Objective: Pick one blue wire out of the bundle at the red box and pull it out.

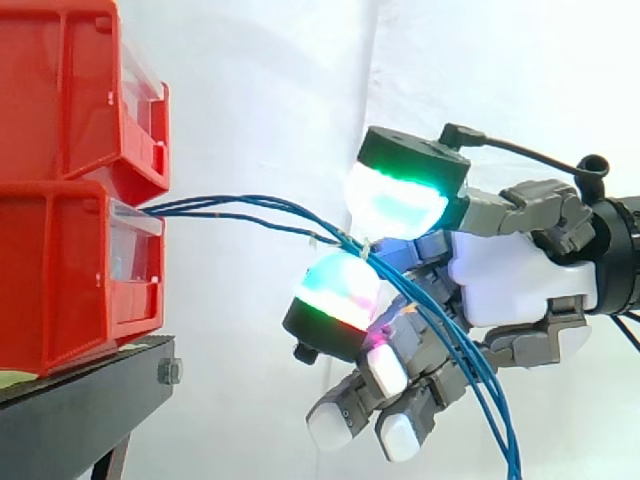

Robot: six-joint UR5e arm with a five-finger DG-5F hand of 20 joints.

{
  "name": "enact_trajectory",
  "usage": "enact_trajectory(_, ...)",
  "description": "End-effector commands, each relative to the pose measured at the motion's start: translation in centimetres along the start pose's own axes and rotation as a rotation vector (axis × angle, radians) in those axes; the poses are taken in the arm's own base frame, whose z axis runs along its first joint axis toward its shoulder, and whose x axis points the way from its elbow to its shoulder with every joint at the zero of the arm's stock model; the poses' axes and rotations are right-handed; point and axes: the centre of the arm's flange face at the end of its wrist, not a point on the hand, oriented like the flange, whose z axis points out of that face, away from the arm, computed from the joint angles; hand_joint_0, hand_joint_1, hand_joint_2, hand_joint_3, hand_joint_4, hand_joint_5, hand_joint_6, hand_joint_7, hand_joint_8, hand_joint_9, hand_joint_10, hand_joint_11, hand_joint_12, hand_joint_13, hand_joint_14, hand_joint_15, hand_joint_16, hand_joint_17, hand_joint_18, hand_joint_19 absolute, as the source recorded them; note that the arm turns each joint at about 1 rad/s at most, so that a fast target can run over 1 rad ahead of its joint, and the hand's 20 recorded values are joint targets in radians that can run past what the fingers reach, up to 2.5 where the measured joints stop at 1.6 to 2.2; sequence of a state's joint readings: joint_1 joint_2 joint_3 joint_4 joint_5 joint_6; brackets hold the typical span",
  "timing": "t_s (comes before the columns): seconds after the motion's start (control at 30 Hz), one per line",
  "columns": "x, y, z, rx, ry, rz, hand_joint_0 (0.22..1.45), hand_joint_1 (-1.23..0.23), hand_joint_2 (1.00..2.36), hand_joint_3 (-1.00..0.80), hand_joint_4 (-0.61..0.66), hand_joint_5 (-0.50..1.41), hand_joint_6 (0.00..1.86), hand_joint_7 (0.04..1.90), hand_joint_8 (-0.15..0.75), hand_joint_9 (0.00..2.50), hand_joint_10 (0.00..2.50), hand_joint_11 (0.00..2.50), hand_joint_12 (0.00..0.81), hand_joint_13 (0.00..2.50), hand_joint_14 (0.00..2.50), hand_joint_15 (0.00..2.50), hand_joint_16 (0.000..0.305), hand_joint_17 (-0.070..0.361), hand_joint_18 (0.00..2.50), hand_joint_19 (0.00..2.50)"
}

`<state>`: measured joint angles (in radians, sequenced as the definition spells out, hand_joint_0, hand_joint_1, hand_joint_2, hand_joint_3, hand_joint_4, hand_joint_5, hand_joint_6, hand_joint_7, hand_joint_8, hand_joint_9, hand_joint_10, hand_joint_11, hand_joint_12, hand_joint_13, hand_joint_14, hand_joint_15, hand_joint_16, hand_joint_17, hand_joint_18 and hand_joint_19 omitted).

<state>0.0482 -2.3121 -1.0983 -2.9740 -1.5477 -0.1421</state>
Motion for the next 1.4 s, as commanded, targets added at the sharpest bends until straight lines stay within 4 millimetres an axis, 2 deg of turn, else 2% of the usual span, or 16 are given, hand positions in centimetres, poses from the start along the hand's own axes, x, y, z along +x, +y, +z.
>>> enact_trajectory(0.0, -0.07, 0.13, -0.05, -0.001, -0.001, 0.001, 0.5, -0.63, 1.0, -0.5, 0.23, -0.17, 0.92, 1.08, 0.379, 0.89, 0.01, 0.52, 0.458, 0.66, 0.01, 0.3, 0.059, 0.133, 0.71, 0.44)
enact_trajectory(0.1, -0.05, 0.02, -0.02, 0.0, -0.001, 0.0, 0.53, -0.69, 1.0, -0.5, 0.23, -0.17, 0.92, 1.08, 0.37, 0.89, 0.01, 0.52, 0.448, 0.66, 0.01, 0.3, 0.057, 0.128, 0.7, 0.46)
enact_trajectory(0.2, -0.05, 0.02, -0.02, 0.0, -0.001, 0.0, 0.59, -0.72, 1.01, -0.41, 0.21, -0.17, 0.91, 1.08, 0.36, 0.89, 0.01, 0.52, 0.435, 0.66, 0.01, 0.3, 0.054, 0.122, 0.7, 0.44)
enact_trajectory(0.33, -0.18, 0.11, -0.06, -0.001, -0.002, 0.0, 0.61, -0.74, 1.01, -0.31, 0.18, -0.17, 0.92, 1.13, 0.362, 0.9, 0.01, 0.52, 0.434, 0.67, 0.01, 0.3, 0.054, 0.12, 0.71, 0.45)
enact_trajectory(0.47, -0.05, 0.02, -0.02, 0.0, -0.001, 0.0, 0.62, -0.76, 1.02, -0.29, 0.17, -0.17, 0.92, 1.12, 0.359, 0.89, 0.01, 0.53, 0.435, 0.67, 0.01, 0.3, 0.053, 0.12, 0.71, 0.45)
enact_trajectory(0.57, -0.05, 0.02, -0.02, 0.0, -0.001, 0.0, 0.63, -0.82, 1.01, -0.36, 0.16, -0.18, 0.92, 1.08, 0.353, 0.88, 0.01, 0.53, 0.431, 0.67, 0.01, 0.31, 0.053, 0.12, 0.71, 0.45)
enact_trajectory(0.63, -0.17, 0.0, -0.04, 0.0, -0.002, 0.001, 0.64, -0.89, 1.0, -0.48, 0.2, -0.19, 0.92, 1.06, 0.34, 0.84, 0.01, 0.54, 0.432, 0.66, 0.01, 0.31, 0.053, 0.12, 0.71, 0.44)
enact_trajectory(0.7, -0.17, 0.0, -0.04, 0.0, -0.002, 0.001, 0.62, -0.91, 1.0, -0.5, 0.2, -0.2, 0.92, 1.04, 0.339, 0.83, 0.01, 0.53, 0.431, 0.66, 0.01, 0.31, 0.054, 0.121, 0.71, 0.45)
enact_trajectory(0.8, -0.18, 0.11, -0.06, -0.001, -0.002, 0.001, 0.55, -0.86, 1.0, -0.5, 0.22, -0.21, 0.92, 1.02, 0.338, 0.82, 0.01, 0.54, 0.437, 0.66, 0.01, 0.32, 0.055, 0.124, 0.71, 0.44)
enact_trajectory(0.9, -0.3, 0.09, -0.08, -0.001, -0.004, 0.001, 0.49, -0.72, 1.0, -0.5, 0.23, -0.21, 0.92, 0.99, 0.359, 0.82, 0.01, 0.54, 0.458, 0.66, 0.01, 0.31, 0.06, 0.135, 0.72, 0.45)
enact_trajectory(1.03, -0.17, 0.0, -0.04, 0.0, -0.002, 0.001, 0.52, -0.62, 1.0, -0.5, 0.22, -0.2, 0.91, 1.0, 0.356, 0.83, 0.01, 0.53, 0.447, 0.65, 0.01, 0.31, 0.058, 0.13, 0.7, 0.45)
enact_trajectory(1.13, -0.28, -0.02, -0.06, 0.0, -0.004, 0.001, 0.58, -0.64, 1.01, -0.35, 0.21, -0.2, 0.92, 1.05, 0.356, 0.86, 0.01, 0.54, 0.432, 0.66, 0.01, 0.32, 0.054, 0.123, 0.68, 0.47)
enact_trajectory(1.37, -0.2, 0.11, -0.06, -0.001, -0.004, 0.0, 0.62, -0.76, 1.02, -0.22, 0.13, -0.19, 0.93, 1.08, 0.355, 0.88, 0.02, 0.54, 0.427, 0.69, 0.01, 0.32, 0.054, 0.121, 0.72, 0.47)
